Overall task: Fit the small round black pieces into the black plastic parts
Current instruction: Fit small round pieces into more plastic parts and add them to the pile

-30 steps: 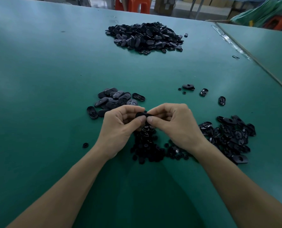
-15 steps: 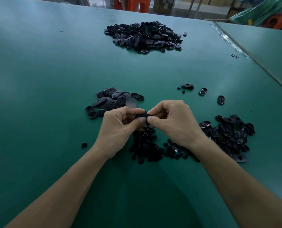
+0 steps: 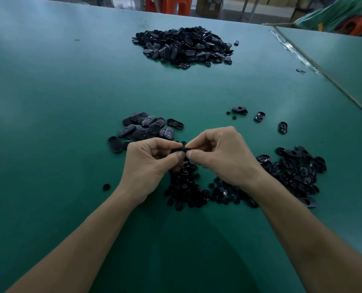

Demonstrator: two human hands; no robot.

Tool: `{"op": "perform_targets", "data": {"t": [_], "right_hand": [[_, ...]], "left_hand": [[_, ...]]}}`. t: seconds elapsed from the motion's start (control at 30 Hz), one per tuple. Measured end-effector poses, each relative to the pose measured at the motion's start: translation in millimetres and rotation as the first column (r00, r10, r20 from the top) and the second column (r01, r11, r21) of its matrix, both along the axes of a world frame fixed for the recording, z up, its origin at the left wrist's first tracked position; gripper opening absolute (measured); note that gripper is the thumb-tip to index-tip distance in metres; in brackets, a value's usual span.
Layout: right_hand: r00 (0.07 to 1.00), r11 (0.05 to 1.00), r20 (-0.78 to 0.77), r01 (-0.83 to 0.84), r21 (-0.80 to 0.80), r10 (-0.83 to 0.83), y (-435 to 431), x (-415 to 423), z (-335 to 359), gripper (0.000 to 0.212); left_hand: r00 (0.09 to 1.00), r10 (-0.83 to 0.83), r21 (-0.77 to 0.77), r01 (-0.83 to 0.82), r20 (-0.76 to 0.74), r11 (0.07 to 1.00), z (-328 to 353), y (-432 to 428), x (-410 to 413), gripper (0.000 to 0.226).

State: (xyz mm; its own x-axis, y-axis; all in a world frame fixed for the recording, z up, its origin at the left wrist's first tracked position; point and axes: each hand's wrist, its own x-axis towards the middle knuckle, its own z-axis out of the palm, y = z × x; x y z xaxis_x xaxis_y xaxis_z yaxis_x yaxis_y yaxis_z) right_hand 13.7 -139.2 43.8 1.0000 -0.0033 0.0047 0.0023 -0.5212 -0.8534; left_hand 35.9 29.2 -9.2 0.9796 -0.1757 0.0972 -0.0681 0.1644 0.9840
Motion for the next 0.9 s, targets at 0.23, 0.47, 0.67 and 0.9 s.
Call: {"op": "perform_targets", "data": {"t": [0.23,0.47,0.67,0.9], "right_hand": [[0.946,0.864,0.124,0.323,-0.386,-0.298,-54.3,25.9,-2.8,0.039],[0.802,0.555,-0.147,0.256,-0.791,-0.579,-128.9,40.5,-25.3,0.056],[0.883,0.539,0.034,0.316,-0.781,-0.468,-125.9,39.1,-27.8,0.032],[0.924,0.574,0.161,0.345,-0.742,-0.347,-105.8,32.2,-21.8,0.030]], "left_hand": [[0.994,0.106,-0.067,-0.106,-0.004,0.992,-3.3,2.2,5.2,0.014],[0.965,0.231,-0.193,-0.251,-0.120,0.949,-3.8,1.8,11.6,0.032],[0.955,0.252,-0.115,-0.271,-0.159,0.956,-4.9,1.5,12.8,0.070],[0.972,0.236,0.008,-0.236,-0.002,0.972,-9.9,2.7,10.2,0.070]]}}
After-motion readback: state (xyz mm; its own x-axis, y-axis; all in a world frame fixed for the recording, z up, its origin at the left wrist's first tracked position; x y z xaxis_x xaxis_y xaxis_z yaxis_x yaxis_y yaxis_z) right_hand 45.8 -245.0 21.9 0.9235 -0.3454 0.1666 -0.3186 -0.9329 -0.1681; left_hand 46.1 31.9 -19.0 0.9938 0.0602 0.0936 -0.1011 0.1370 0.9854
